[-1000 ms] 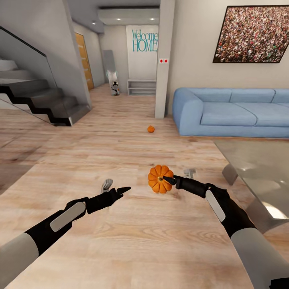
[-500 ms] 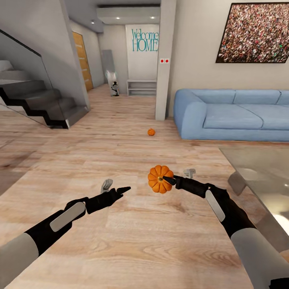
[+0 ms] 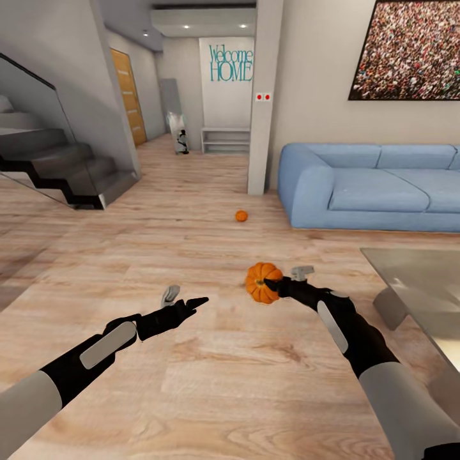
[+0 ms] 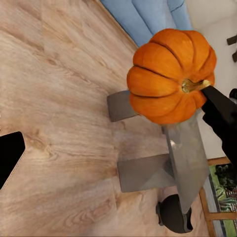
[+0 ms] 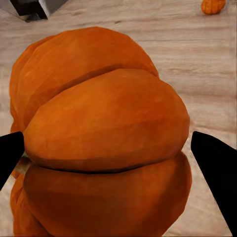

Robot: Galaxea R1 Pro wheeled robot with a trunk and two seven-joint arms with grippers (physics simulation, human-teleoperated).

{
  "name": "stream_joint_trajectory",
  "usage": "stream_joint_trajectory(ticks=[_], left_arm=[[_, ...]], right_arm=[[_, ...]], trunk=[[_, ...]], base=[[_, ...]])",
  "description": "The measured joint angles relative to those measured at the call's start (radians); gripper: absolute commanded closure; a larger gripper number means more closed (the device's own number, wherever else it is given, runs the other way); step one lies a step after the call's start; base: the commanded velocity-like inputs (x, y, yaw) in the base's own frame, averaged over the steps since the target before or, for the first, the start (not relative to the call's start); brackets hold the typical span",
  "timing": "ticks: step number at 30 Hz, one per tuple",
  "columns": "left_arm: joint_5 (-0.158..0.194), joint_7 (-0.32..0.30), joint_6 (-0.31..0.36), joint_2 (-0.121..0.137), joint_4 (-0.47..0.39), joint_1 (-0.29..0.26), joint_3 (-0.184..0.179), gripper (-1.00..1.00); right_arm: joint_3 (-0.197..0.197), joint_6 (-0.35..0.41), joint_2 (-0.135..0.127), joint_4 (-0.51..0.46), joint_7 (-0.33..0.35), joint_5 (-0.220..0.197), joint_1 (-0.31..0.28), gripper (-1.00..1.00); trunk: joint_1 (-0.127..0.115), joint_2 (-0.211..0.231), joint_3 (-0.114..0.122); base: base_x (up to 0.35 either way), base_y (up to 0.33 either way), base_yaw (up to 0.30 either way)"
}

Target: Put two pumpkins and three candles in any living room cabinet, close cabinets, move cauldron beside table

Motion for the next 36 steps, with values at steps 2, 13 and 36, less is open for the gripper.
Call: stream_joint_trajectory(ticks=[2, 13, 36], left_arm=[[0.0, 0.0, 0.0, -0.001, 0.001, 0.0, -0.001, -1.0], [-0.001, 0.001, 0.0, -0.005, 0.004, 0.0, -0.001, -1.0], [0.001, 0.001, 0.0, -0.002, 0.005, 0.0, 0.001, -1.0]], right_arm=[[0.006, 0.002, 0.006, -0.003, -0.061, 0.003, 0.0, 1.0], [0.146, 0.011, 0.011, -0.02, -0.203, -0.009, -0.001, 1.0], [-0.062, 0.153, 0.008, -0.157, -0.227, -0.017, -0.002, 1.0]], trunk=[[0.0, 0.0, 0.0], [0.0, 0.0, 0.0], [0.0, 0.0, 0.0]], base=[[0.337, 0.0, 0.0], [0.337, 0.0, 0.0], [0.337, 0.0, 0.0]])
